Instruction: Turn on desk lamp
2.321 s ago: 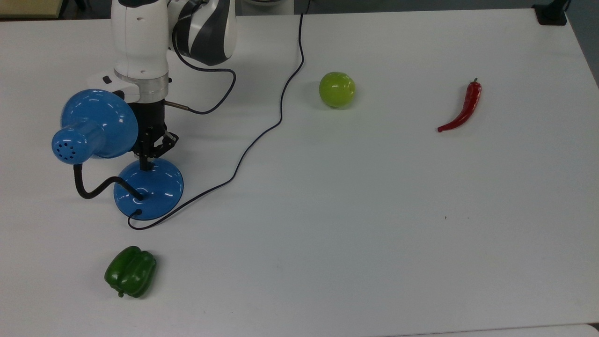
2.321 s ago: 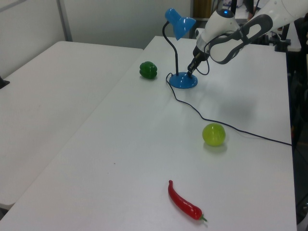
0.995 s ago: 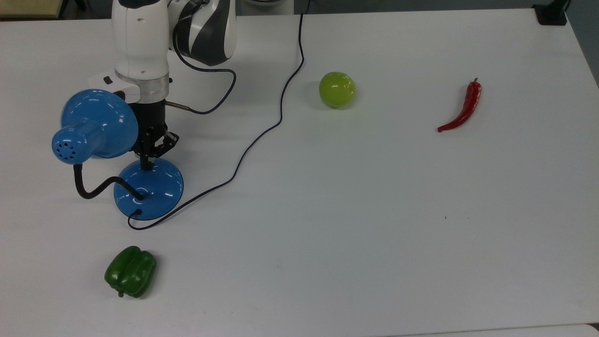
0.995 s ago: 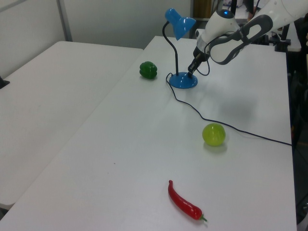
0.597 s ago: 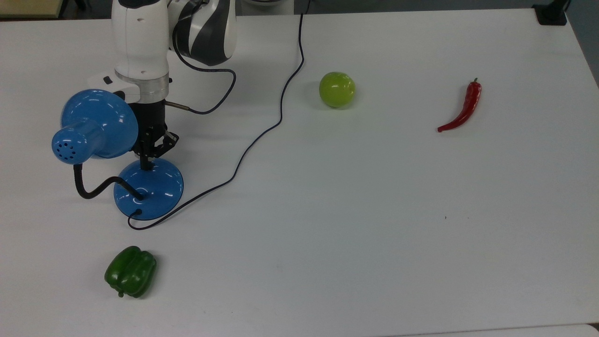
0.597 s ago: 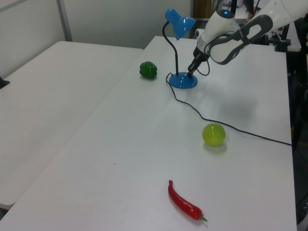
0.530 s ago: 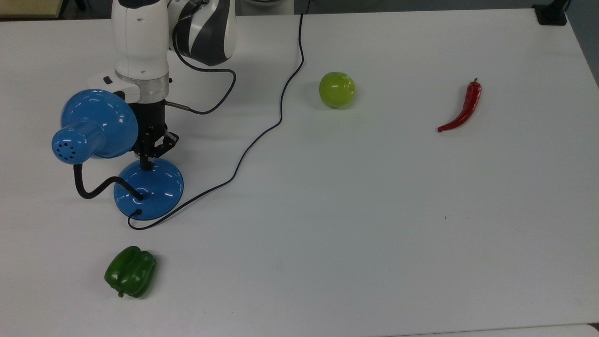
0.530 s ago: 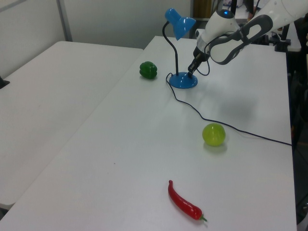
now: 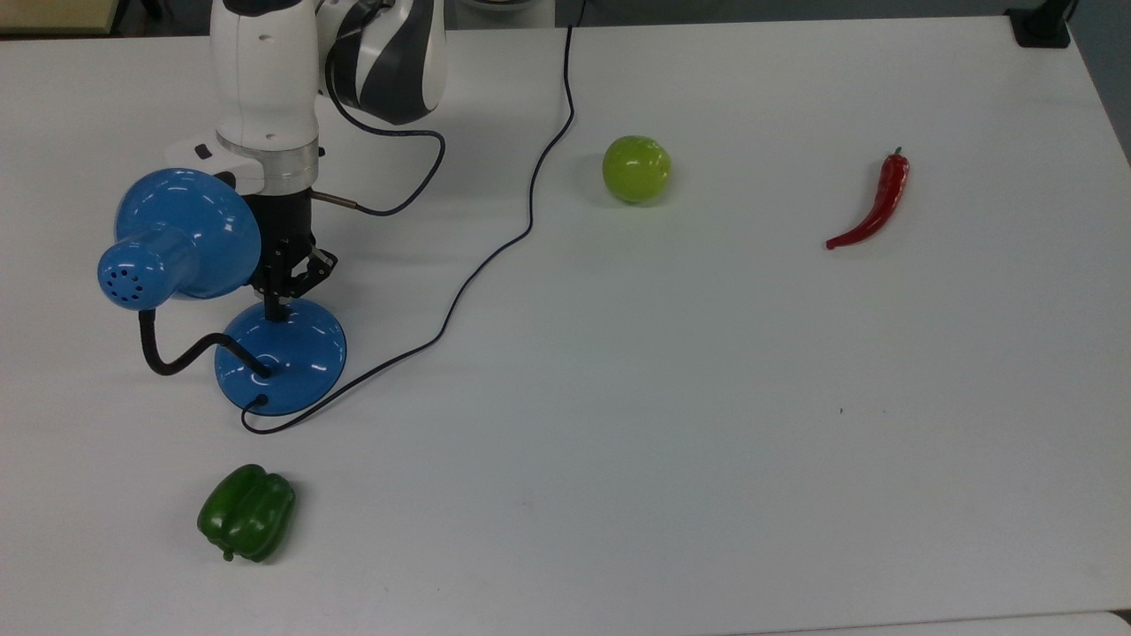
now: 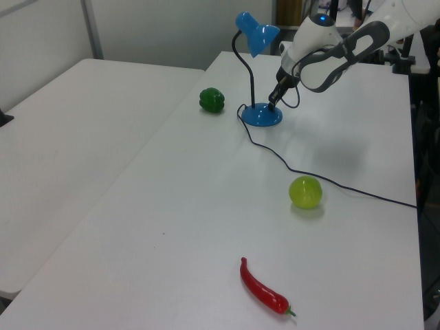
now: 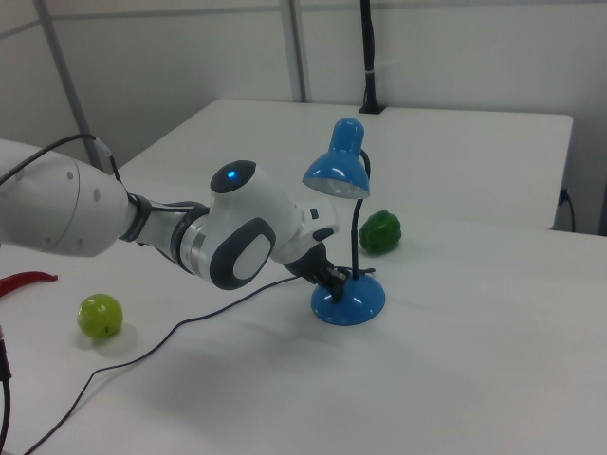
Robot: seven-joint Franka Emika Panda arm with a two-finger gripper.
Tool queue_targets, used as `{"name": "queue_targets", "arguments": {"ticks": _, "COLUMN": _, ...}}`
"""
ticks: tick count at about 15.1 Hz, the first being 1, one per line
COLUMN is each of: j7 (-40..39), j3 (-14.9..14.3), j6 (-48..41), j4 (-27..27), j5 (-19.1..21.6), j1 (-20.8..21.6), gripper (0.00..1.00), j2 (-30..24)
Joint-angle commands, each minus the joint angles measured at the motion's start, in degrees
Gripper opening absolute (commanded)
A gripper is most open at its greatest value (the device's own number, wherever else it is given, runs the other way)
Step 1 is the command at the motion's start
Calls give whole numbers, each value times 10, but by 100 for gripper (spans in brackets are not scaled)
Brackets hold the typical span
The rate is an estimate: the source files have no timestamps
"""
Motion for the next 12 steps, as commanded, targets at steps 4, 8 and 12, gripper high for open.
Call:
{"name": "queue_targets", "arguments": {"ticks": 4, "j7": -1, "j3": 1, "j6": 28, "j4": -11, "j5": 6, "j1": -6, "gripper": 0, "j2": 25}}
{"name": "queue_targets", "arguments": {"ticks": 8, "j7": -1, "j3": 1, "j6": 37, "j4": -11, "j5": 6, "j1": -6, "gripper": 0, "j2": 32}}
{"name": "queue_targets", "arguments": {"ticks": 12, "j7": -1, "j3": 0, "j6": 34, "j4": -12, "j5": 6, "j1": -6, "gripper": 0, "j2": 29}}
